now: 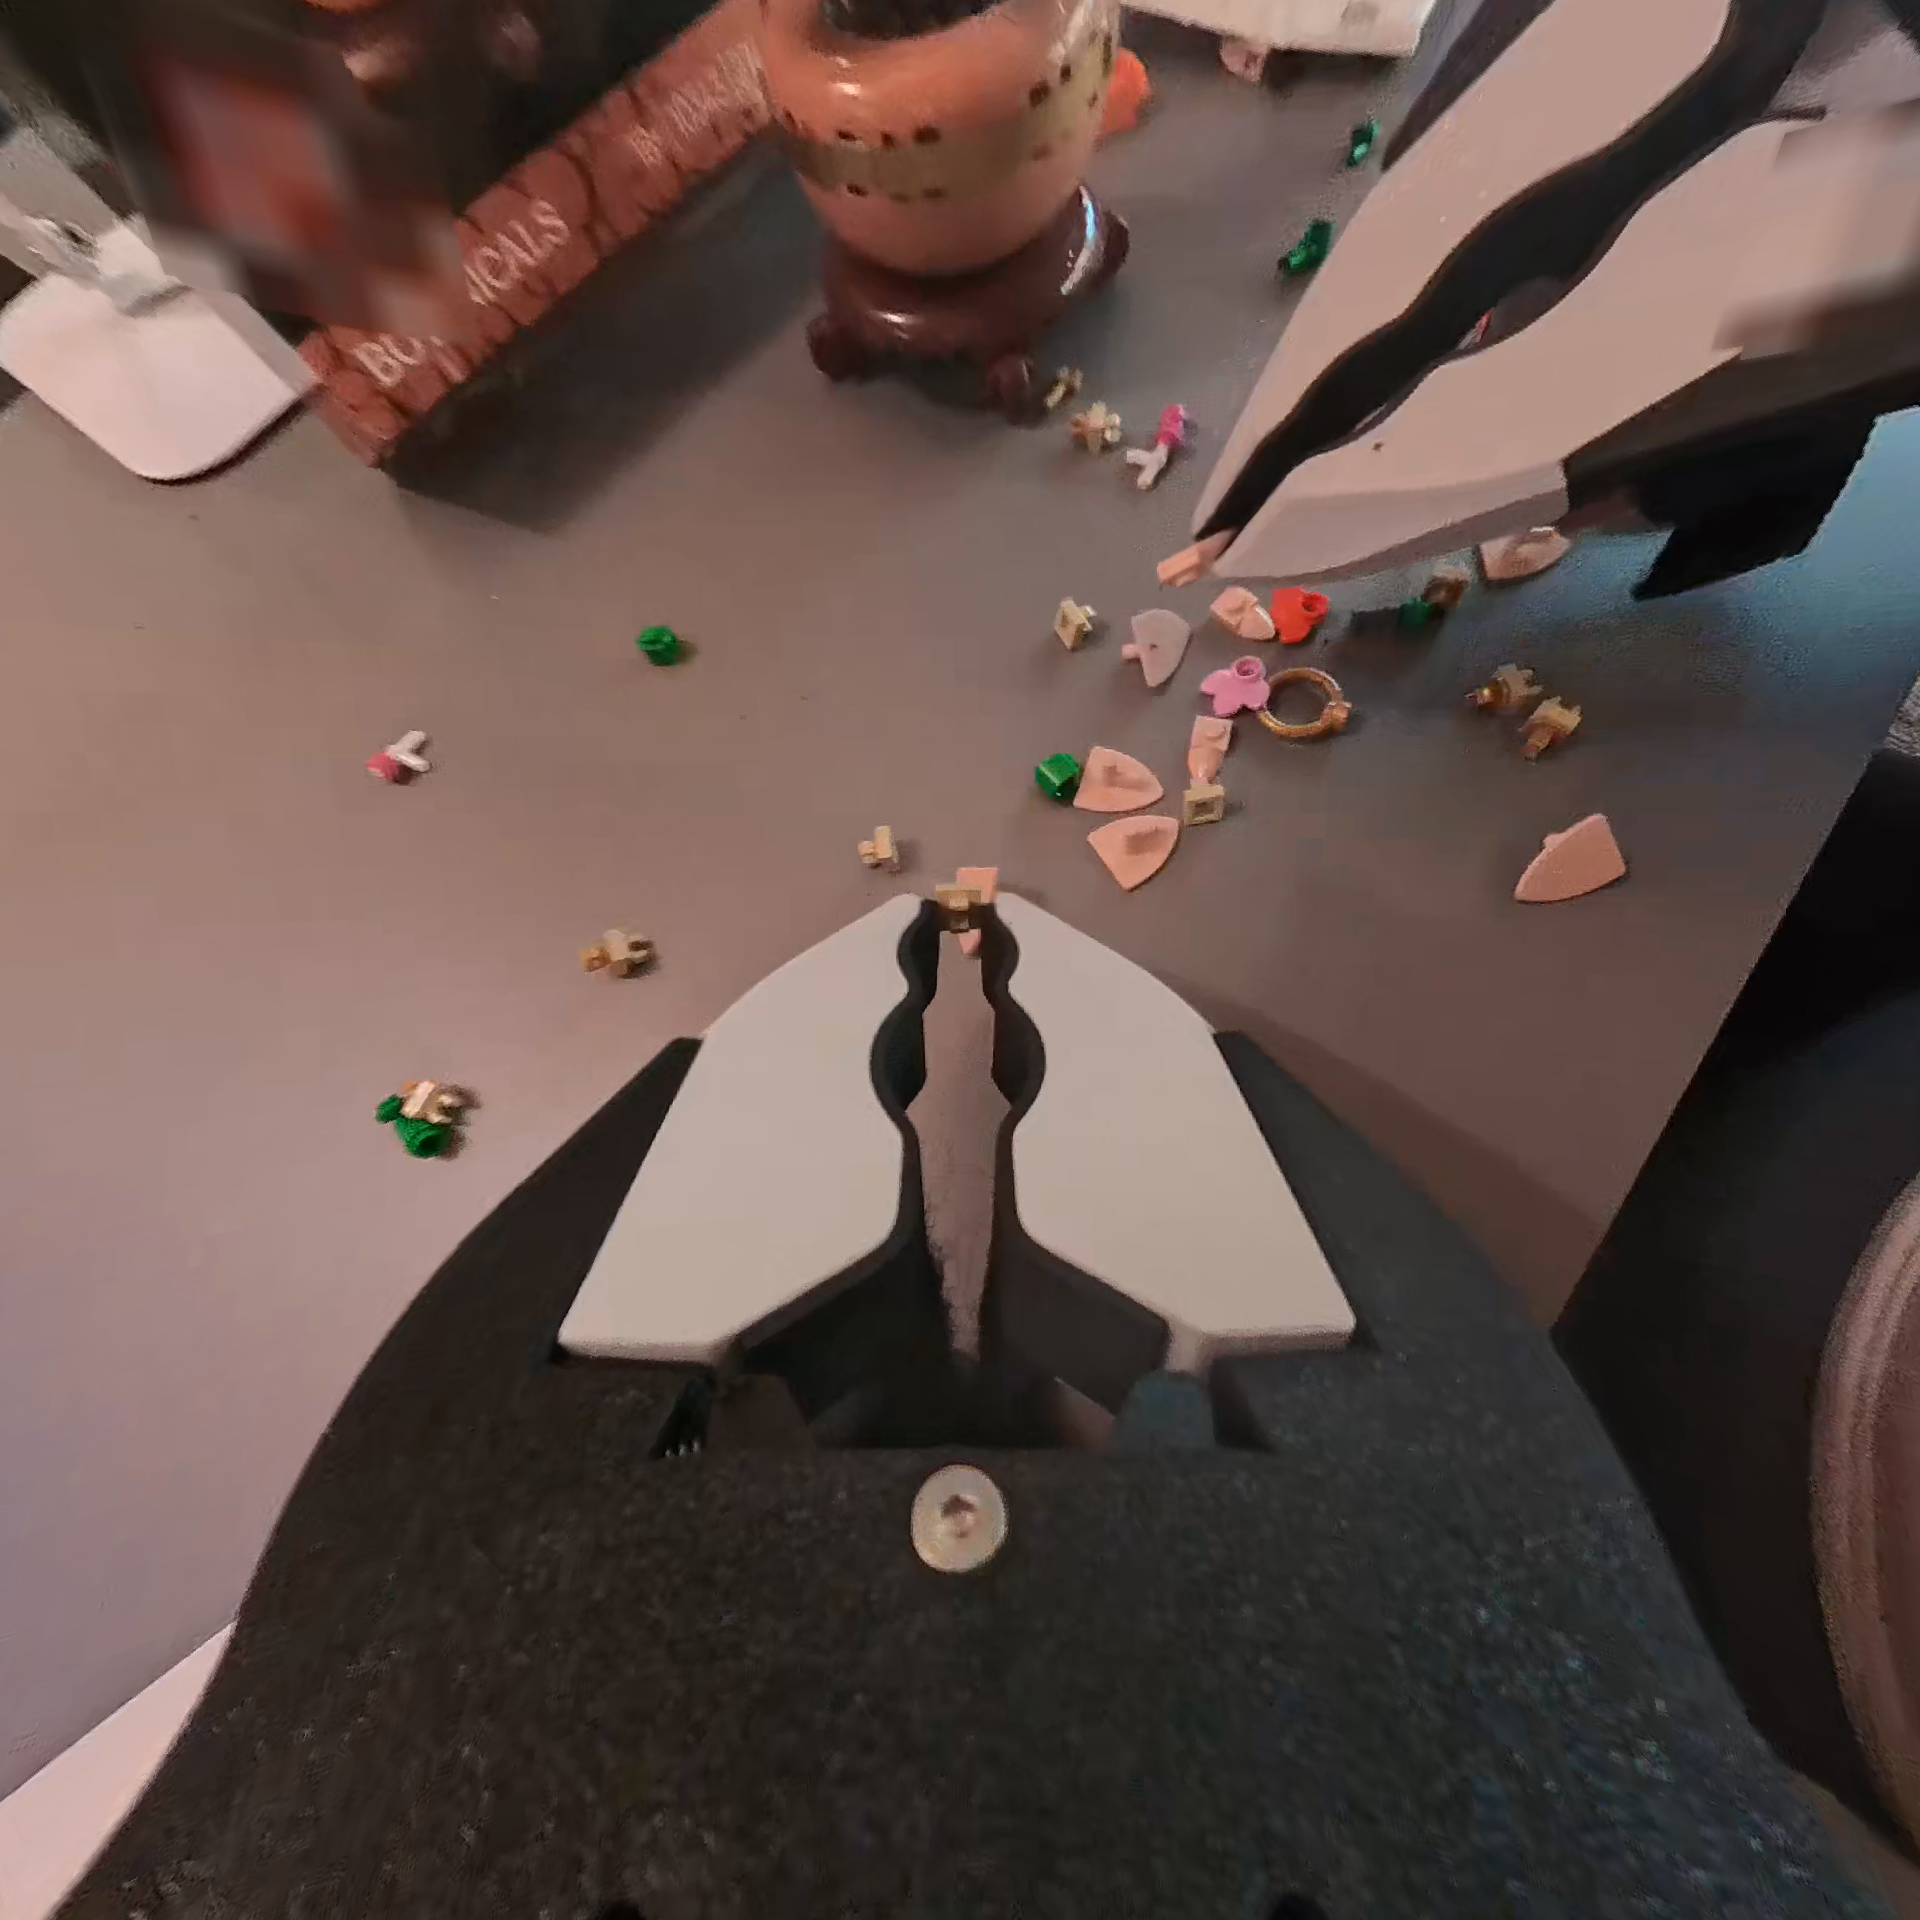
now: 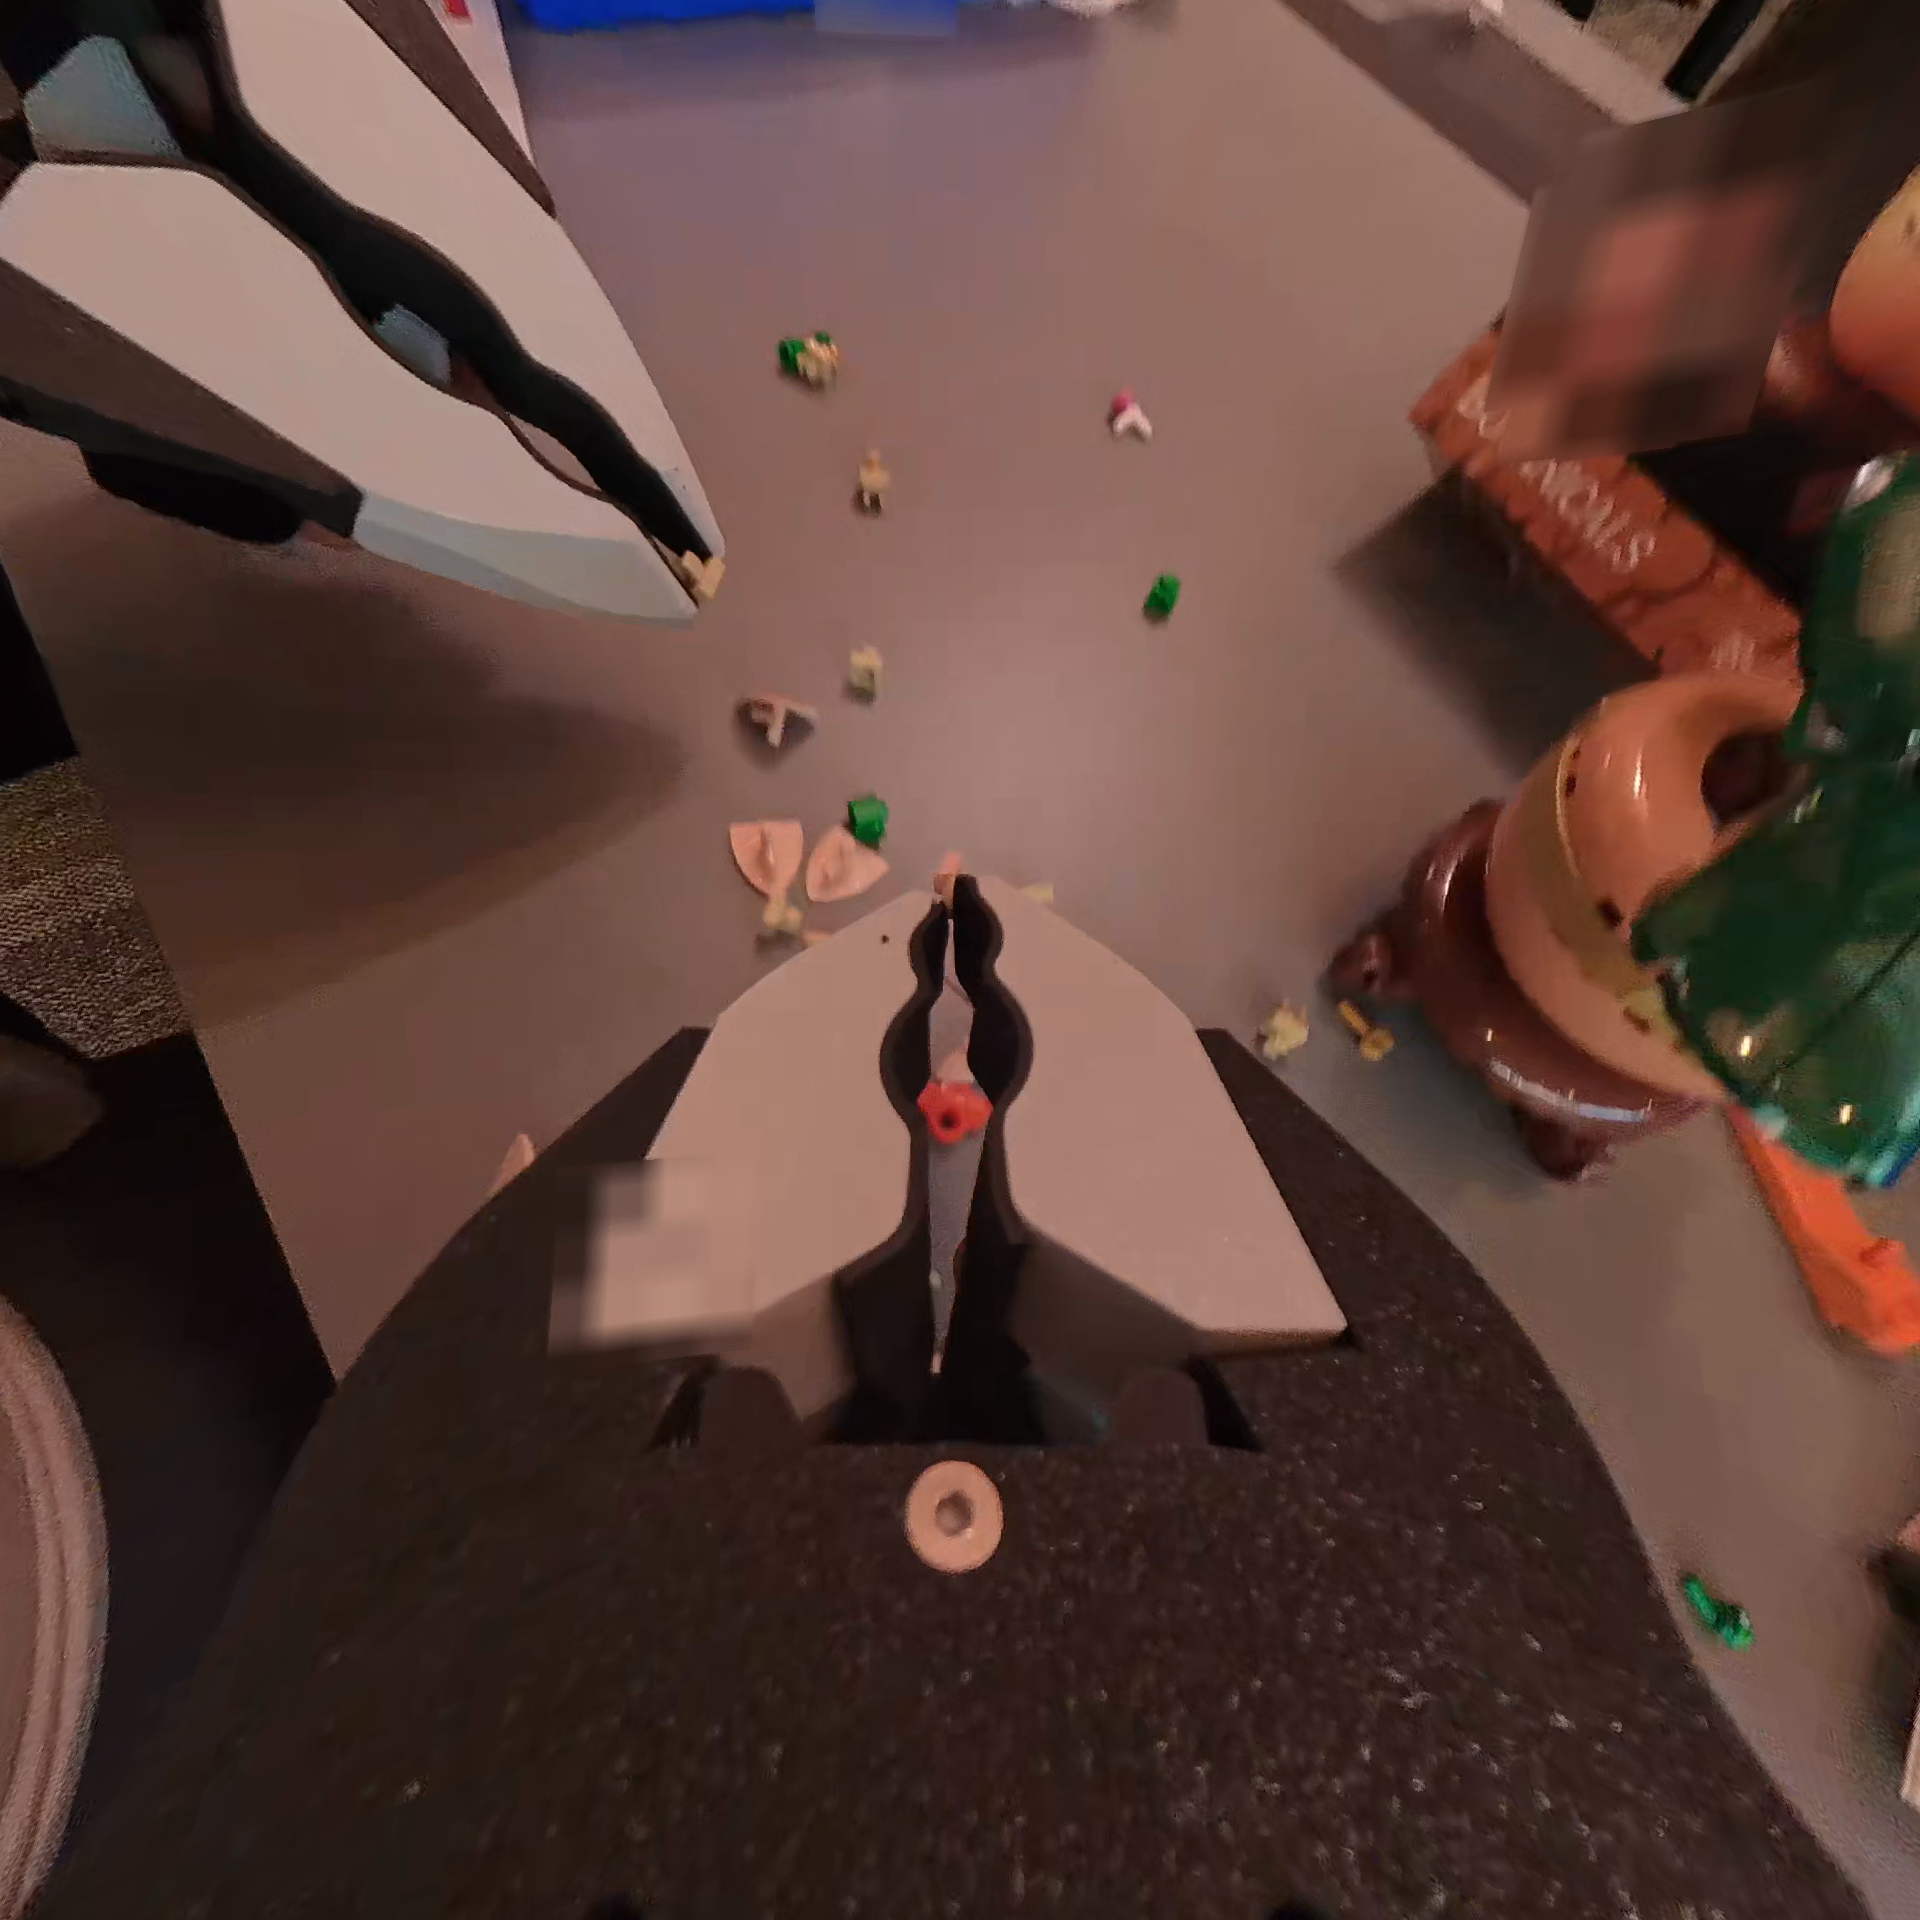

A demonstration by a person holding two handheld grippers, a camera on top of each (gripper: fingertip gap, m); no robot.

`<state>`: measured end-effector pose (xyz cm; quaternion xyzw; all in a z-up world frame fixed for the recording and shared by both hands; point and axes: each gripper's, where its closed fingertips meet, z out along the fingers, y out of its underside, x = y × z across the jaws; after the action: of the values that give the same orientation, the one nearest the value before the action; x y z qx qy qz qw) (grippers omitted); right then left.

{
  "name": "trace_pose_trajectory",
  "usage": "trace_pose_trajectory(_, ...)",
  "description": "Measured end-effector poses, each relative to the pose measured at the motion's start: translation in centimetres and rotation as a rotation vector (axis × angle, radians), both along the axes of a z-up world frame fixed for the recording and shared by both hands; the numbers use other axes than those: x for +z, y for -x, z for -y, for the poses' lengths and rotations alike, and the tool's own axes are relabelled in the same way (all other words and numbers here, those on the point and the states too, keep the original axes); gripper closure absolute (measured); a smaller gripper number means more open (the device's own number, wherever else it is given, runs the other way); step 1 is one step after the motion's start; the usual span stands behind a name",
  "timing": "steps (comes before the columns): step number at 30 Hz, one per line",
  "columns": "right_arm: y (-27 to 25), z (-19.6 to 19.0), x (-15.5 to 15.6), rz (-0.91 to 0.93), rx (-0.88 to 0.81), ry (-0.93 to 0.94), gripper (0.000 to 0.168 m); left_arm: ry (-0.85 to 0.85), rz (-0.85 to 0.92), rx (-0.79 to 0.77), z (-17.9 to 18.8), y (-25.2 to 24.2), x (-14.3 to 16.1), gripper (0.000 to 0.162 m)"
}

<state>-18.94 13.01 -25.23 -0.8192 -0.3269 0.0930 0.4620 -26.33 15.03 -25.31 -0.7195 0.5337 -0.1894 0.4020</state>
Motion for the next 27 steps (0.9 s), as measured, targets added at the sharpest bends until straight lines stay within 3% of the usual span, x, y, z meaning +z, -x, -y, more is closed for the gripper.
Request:
trace_pose_trajectory(1, -0.4, 0.2, -0.5, 0.003, -0.007, 0.018, 0.166, 0.011, -0.006, -0.002, 0.0, -0.3, -0.3, 0.155)
trace_pose_trajectory(4, -1.0, 0.0, -1.4, 0.015, -0.036, 0.047, 0.158, 0.030, 0.016, -0.019, 0.2, -1.3, -0.2, 0.150)
trace_pose_trajectory(8, -0.8, -0.1, -1.1, -0.009, -0.026, 0.036, 0.141, 0.054, 0.099, -0.045, 0.5, -2.6, 0.5, 0.131)
trace_pose_trajectory(11, -0.8, -0.4, -0.3, -0.011, -0.014, -0.050, 0.133, 0.034, 0.172, -0.077, 0.8, -3.6, 1.3, 0.129)
trace_pose_trajectory(14, -1.0, -0.7, 0.6, 0.086, -0.013, -0.182, 0.122, 0.042, 0.196, -0.006, -0.2, -3.3, 1.3, 0.118)
trace_pose_trajectory(17, -0.6, -0.8, 0.9, 0.175, 0.010, -0.263, 0.121, 0.056, 0.263, 0.110, -1.6, -2.3, 1.9, 0.105)
trace_pose_trajectory(20, -0.4, -0.7, 0.9, 0.128, 0.012, -0.264, 0.121, -0.021, 0.394, 0.118, -1.9, -1.9, 4.2, 0.097)
trace_pose_trajectory(22, -0.9, -0.8, 0.6, 0.065, -0.011, -0.217, 0.115, -0.076, 0.465, 0.091, -1.6, -1.9, 5.5, 0.100)
trace_pose_trajectory(25, -2.1, -1.0, 1.4, 0.067, -0.055, -0.262, 0.104, -0.177, 0.441, 0.086, -1.6, -1.9, 6.3, 0.137)
trace_pose_trajectory(27, -2.2, -0.8, 2.2, 0.095, -0.058, -0.329, 0.107, -0.218, 0.352, 0.030, -0.9, -3.3, 5.7, 0.144)
